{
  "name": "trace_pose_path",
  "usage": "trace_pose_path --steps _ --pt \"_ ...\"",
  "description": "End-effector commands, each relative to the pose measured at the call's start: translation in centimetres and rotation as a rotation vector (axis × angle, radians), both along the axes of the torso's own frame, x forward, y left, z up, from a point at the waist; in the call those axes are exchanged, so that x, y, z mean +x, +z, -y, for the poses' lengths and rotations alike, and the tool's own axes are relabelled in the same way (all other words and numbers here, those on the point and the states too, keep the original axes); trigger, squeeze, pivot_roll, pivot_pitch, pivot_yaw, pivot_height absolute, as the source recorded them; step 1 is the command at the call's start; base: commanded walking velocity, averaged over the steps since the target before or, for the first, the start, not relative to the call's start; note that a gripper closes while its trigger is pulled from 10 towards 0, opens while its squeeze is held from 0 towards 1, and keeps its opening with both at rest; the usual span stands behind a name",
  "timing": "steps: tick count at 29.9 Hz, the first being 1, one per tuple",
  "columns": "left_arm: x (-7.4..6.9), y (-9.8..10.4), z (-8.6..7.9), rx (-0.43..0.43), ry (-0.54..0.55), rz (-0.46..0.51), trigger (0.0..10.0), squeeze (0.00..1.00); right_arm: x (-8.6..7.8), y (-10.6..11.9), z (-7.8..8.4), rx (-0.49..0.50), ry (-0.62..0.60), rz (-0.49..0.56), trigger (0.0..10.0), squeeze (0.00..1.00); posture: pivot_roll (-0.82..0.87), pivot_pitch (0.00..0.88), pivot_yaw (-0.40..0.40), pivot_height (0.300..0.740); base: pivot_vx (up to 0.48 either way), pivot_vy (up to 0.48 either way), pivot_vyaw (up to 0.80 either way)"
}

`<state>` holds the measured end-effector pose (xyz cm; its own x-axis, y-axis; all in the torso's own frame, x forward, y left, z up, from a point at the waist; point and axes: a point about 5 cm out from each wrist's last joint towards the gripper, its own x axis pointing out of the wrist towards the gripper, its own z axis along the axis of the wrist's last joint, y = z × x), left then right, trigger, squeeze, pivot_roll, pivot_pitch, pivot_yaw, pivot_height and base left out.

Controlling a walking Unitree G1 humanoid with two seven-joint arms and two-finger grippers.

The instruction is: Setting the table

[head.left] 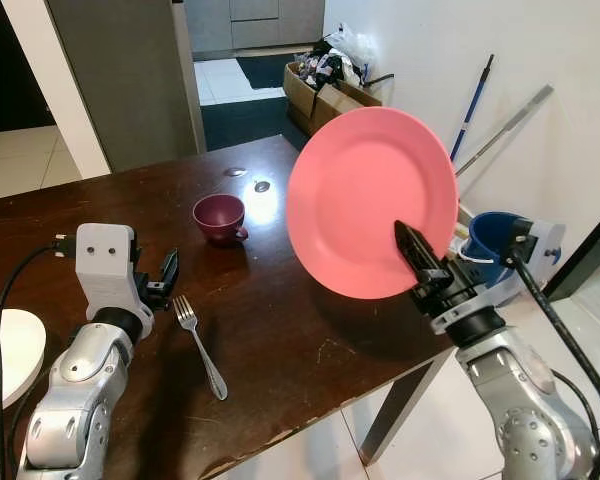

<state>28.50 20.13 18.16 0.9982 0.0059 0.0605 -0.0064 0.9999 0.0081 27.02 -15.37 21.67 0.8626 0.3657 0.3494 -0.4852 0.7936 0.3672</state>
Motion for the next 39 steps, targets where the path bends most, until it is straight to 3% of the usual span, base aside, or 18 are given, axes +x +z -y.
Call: trace_pose_path --steps 1,11,23,27,39 --pt "0.1 -0.2 0.3 0.009 -0.004 -0.004 10.0 0.0 0.2 0.0 -0.1 0.014 -0.001 -0.005 10.0 0.0 -0.02 0.0 0.071 0.74 0.0 0.0 -0.8" --pt "0.1 -0.2 0.6 0.006 -0.011 -0.002 10.0 0.0 0.3 0.0 -0.3 -0.03 0.006 0.003 10.0 0.0 -0.01 0.0 0.069 0.74 0.0 0.0 -0.8" --pt "0.2 -0.2 0.6 0.009 -0.01 -0.002 10.0 0.0 0.2 -0.2 -1.3 -0.079 0.047 0.006 10.0 0.0 -0.01 0.0 0.07 0.74 0.0 0.0 0.16" --pt "0.2 -0.2 0.7 0.009 -0.01 -0.002 10.0 0.0 0.2 -0.3 -1.3 -0.081 0.049 0.007 10.0 0.0 -0.01 0.0 0.07 0.74 0.0 0.0 0.64" --pt "0.2 -0.2 0.8 0.005 -0.013 0.003 10.0 0.0 0.3 -0.4 -1.3 -0.057 0.047 -0.012 10.0 0.0 -0.01 0.0 0.068 0.74 0.0 0.0 0.0"
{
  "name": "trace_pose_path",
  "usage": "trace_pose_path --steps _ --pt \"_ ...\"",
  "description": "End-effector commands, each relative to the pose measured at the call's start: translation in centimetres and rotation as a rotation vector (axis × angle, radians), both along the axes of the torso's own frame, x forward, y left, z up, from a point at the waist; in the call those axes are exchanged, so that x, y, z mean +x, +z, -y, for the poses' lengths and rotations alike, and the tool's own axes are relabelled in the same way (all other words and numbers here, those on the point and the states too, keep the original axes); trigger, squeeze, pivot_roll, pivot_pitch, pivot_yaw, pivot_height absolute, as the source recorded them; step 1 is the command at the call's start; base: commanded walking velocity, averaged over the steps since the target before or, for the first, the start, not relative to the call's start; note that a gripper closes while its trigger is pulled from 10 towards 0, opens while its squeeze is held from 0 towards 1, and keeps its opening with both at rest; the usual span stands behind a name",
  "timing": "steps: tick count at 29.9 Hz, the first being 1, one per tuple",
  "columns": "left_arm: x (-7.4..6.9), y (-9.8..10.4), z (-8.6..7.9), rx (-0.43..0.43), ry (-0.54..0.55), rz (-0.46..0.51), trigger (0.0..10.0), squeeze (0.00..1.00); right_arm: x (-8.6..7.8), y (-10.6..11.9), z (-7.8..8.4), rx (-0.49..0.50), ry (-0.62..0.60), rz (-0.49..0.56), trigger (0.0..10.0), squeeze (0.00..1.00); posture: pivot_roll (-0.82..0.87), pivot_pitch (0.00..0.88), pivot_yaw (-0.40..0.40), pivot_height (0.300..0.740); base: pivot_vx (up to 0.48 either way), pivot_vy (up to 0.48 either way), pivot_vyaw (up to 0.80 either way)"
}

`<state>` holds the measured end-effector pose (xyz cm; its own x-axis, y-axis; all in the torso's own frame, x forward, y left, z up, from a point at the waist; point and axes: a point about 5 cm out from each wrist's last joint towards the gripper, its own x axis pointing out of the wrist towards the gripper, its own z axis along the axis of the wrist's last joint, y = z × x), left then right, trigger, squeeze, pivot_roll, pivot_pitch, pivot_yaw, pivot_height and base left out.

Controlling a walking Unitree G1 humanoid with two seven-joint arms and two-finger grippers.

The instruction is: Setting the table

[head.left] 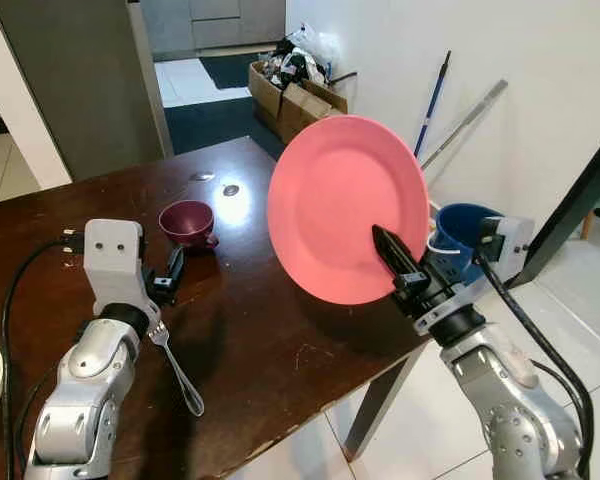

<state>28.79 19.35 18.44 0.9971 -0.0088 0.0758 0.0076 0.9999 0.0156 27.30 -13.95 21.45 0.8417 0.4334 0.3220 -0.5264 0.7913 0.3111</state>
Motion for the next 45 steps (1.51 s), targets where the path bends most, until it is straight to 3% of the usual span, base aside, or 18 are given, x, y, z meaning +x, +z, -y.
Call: trace_pose_path --steps 1,31,45 --pt "-0.14 -0.49 -0.01 -0.003 0.002 -0.013 10.0 0.0 0.02 -0.22 0.17 0.015 -0.006 -0.015 10.0 0.0 -0.01 0.0 0.068 0.74 0.0 0.0 0.0" --pt "-0.44 -0.74 -0.03 -0.001 0.004 -0.021 10.0 0.0 0.22 0.03 0.2 0.08 0.003 -0.019 10.0 0.0 -0.01 0.0 0.065 0.74 -0.342 0.0 0.0" --pt "-0.36 -0.83 0.1 0.001 0.001 -0.019 10.0 0.0 0.29 0.2 -0.27 0.09 0.046 -0.01 10.0 0.0 0.0 0.0 0.062 0.74 0.0 0.0 0.47"
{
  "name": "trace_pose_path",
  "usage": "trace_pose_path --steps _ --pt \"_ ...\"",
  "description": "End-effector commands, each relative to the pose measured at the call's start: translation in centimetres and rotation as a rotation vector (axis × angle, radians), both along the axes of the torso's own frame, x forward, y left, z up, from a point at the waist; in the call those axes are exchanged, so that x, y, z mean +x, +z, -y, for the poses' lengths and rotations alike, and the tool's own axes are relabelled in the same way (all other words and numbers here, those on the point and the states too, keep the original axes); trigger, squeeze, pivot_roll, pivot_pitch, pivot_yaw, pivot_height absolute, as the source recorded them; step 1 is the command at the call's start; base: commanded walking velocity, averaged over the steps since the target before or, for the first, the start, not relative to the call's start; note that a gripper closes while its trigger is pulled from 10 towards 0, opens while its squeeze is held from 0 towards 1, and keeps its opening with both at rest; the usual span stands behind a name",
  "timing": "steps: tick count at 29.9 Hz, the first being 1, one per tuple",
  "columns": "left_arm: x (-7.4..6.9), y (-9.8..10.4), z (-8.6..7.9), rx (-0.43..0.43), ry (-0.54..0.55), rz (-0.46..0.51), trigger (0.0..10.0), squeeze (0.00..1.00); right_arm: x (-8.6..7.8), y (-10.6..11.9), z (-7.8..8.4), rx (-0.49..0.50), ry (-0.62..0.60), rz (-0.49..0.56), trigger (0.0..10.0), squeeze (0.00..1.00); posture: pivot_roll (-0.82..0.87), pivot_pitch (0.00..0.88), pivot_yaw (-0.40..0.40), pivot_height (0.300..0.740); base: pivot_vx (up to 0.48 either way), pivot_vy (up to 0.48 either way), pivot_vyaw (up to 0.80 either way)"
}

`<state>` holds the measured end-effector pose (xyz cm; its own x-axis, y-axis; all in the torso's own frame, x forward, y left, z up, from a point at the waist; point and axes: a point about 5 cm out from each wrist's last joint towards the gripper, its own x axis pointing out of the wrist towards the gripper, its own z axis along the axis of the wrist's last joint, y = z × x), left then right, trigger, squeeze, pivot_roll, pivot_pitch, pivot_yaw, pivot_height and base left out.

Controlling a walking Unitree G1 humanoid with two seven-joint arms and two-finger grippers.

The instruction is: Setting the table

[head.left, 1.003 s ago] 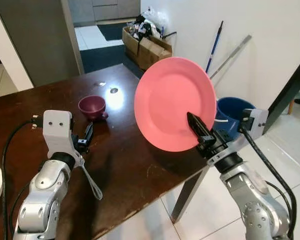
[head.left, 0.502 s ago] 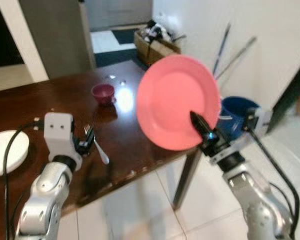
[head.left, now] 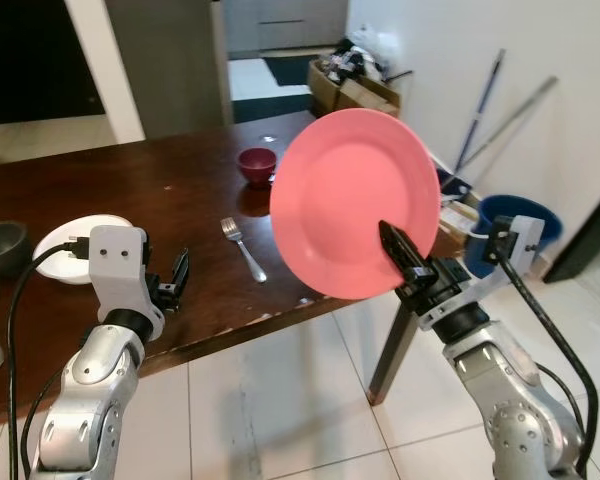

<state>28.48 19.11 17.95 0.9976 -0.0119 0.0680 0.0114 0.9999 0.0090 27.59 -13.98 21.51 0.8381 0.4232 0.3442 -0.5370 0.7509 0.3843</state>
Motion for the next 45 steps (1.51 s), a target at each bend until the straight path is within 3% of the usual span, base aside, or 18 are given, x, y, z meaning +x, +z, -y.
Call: trace_pose_path --steps 1,13,21,45 --pt "0.0 -0.3 -0.1 0.008 0.005 -0.011 10.0 0.0 0.0 0.2 -0.3 0.007 0.026 0.008 10.0 0.0 0.0 0.0 0.062 0.74 0.0 0.0 0.72" --pt "-0.4 -1.4 -0.2 0.023 0.007 -0.041 10.0 0.0 -0.5 -0.4 -1.8 -0.023 0.105 0.007 10.0 0.0 0.0 0.0 0.063 0.74 0.0 0.0 0.7" --pt "-1.9 -4.0 -0.8 0.072 0.057 -0.12 10.0 0.0 -0.8 -2.9 -2.4 -0.12 0.121 -0.05 10.0 0.0 0.01 0.0 0.064 0.74 0.0 0.0 0.69" --pt "-1.5 -3.2 -0.7 0.08 0.068 -0.083 10.0 0.0 -0.7 -2.3 -2.9 -0.096 0.155 -0.018 10.0 0.0 0.01 0.0 0.063 0.74 0.0 0.0 0.69"
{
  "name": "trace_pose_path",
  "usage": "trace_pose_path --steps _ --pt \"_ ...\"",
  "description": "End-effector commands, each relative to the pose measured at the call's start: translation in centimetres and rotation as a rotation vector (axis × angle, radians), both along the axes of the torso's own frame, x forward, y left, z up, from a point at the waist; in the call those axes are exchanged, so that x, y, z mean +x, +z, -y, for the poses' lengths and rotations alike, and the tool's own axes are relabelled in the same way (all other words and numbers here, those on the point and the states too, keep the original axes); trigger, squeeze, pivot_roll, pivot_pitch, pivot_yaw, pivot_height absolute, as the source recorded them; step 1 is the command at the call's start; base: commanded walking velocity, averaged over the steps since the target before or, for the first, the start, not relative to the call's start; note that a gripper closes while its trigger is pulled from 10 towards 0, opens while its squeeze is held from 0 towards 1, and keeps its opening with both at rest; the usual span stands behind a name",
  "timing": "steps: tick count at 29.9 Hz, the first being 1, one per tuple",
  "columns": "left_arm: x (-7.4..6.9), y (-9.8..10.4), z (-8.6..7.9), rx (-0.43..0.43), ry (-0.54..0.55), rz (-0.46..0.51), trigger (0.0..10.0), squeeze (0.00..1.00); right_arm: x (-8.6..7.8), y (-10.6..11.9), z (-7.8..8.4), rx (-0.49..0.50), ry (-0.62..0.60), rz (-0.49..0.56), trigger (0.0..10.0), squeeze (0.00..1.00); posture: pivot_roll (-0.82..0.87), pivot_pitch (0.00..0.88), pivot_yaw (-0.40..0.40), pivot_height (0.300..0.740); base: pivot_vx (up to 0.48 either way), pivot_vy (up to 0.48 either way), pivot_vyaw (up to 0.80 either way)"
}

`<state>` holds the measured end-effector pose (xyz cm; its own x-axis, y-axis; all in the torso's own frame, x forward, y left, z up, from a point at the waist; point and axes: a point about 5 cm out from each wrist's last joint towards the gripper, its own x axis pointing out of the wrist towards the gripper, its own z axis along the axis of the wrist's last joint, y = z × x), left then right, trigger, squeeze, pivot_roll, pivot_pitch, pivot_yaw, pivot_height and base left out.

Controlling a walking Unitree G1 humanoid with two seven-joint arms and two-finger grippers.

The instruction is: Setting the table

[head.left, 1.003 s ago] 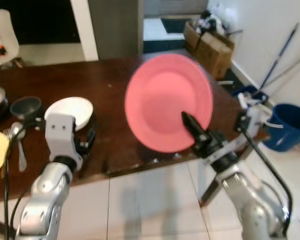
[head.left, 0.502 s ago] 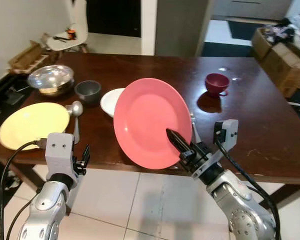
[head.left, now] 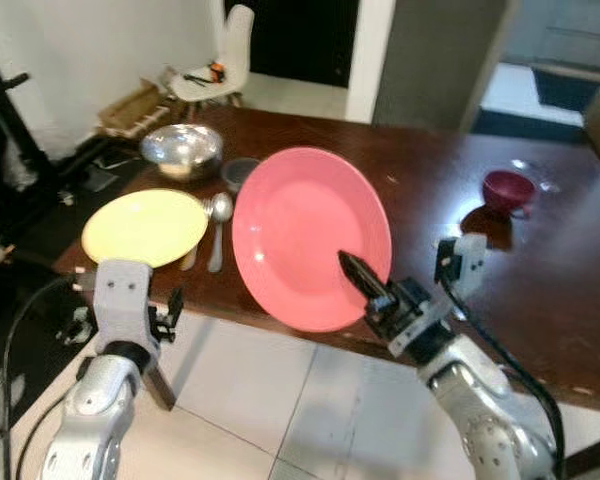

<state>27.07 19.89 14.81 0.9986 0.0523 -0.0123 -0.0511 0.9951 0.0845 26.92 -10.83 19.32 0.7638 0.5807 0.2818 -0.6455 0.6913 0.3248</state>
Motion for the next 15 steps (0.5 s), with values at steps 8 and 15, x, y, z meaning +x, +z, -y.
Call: trace_pose_path --steps 8,15 --pt "-0.09 0.02 0.0 0.008 0.004 0.004 10.0 0.0 -0.01 -0.08 0.17 0.004 0.001 0.001 10.0 0.0 0.02 0.0 0.062 0.74 0.0 0.0 0.69" --pt "-0.07 0.07 -0.01 0.007 0.004 0.005 10.0 0.0 -0.02 -0.1 0.1 0.005 0.008 0.002 10.0 0.0 0.02 0.0 0.061 0.74 0.0 0.0 0.69"
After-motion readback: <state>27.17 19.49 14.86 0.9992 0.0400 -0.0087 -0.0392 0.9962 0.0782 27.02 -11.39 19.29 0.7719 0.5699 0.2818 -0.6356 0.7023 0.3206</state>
